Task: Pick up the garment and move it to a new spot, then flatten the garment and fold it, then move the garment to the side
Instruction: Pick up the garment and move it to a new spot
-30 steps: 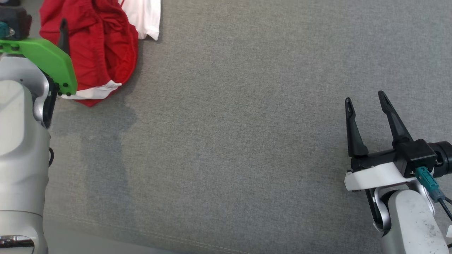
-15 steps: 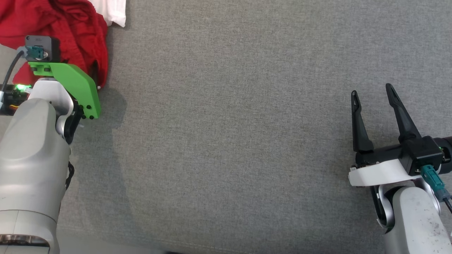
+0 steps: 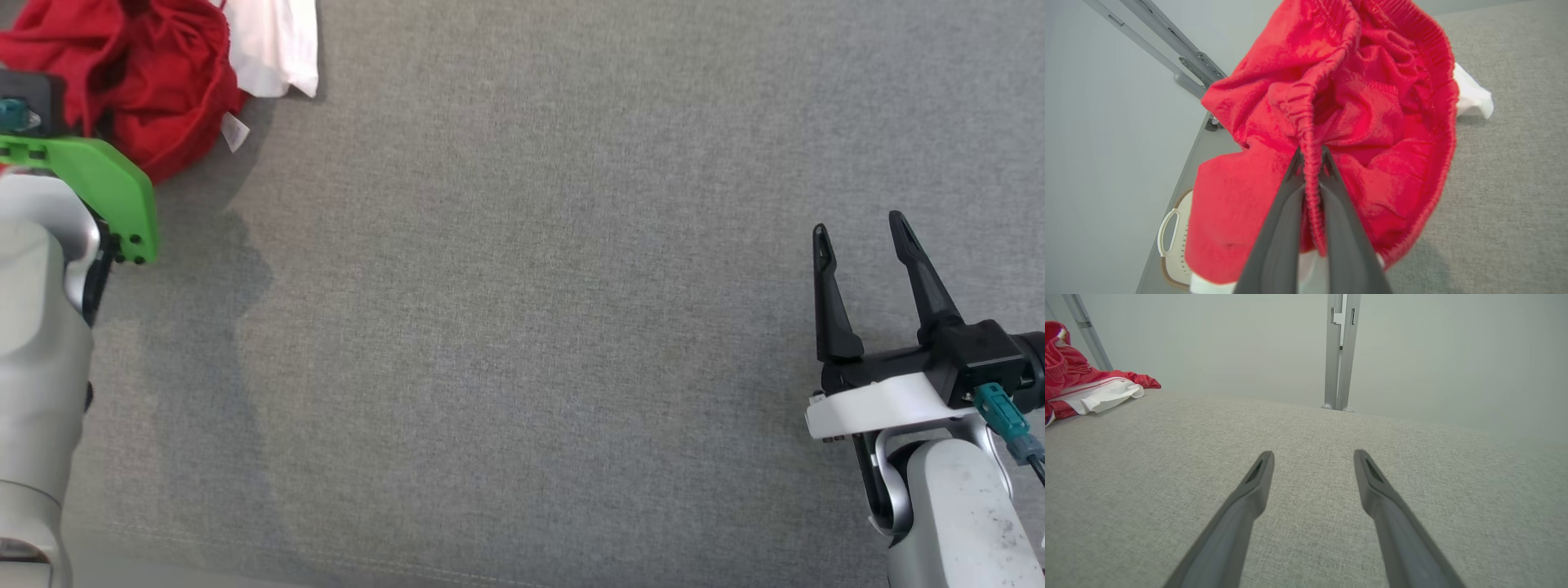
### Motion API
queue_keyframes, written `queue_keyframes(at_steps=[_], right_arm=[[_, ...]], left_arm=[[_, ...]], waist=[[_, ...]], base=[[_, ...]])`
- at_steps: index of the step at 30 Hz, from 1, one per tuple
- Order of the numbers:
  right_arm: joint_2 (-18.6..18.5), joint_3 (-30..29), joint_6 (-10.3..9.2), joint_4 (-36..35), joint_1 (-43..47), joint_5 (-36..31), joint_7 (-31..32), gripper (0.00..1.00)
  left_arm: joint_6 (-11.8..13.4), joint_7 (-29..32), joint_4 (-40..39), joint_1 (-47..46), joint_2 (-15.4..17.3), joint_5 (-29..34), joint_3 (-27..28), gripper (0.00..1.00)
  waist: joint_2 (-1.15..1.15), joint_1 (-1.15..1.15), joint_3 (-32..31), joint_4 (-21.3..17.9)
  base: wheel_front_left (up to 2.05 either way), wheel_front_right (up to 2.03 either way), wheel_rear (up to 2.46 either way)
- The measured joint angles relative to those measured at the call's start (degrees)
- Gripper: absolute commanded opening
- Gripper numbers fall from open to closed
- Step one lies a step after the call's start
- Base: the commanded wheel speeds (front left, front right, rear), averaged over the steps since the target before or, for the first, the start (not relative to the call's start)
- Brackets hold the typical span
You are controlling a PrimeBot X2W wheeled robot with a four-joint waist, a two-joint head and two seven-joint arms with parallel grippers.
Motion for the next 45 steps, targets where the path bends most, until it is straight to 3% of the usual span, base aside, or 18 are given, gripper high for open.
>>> queue_keyframes(at_steps=[10, 18, 26, 37, 45], right_arm=[[0.0, -1.6, 0.01, 1.6, 3.2, 5.3, 0.0, 1.00], [0.0, -3.8, 0.00, 2.4, 7.4, 7.3, -0.1, 1.00], [0.0, -4.7, 0.01, 2.5, 10.6, 7.8, -0.1, 1.00], [0.0, -1.8, 0.00, 2.6, 10.1, 9.6, -0.1, 1.00], [-0.1, 0.3, 0.00, 3.3, 8.0, 10.9, -0.1, 1.00]], left_arm=[[-0.3, -4.0, -3.8, -4.4, 4.4, 5.5, -5.4, 0.00], [-1.4, -4.8, -10.1, -7.0, 4.6, 7.6, -10.4, 0.00], [-1.8, -0.8, -16.0, -2.2, -1.8, 3.2, -15.6, 0.00], [-0.4, -2.6, -15.0, 8.9, -15.7, -1.5, -19.5, 0.00], [1.2, -5.9, -11.8, 12.7, -17.9, -5.5, -24.2, 0.00]], waist=[[0.00, 0.00, -8.9, -1.1], [0.00, 0.00, -15.7, -4.8], [0.00, 0.00, -19.2, -11.8], [0.00, 0.00, -19.2, -21.5], [0.00, 0.00, -14.9, -25.6]], base=[[0.00, 0.00, 0.00], [0.00, 0.00, 0.00], [0.00, 0.00, 0.00], [0.00, 0.00, 0.00], [0.00, 0.00, 0.00]])
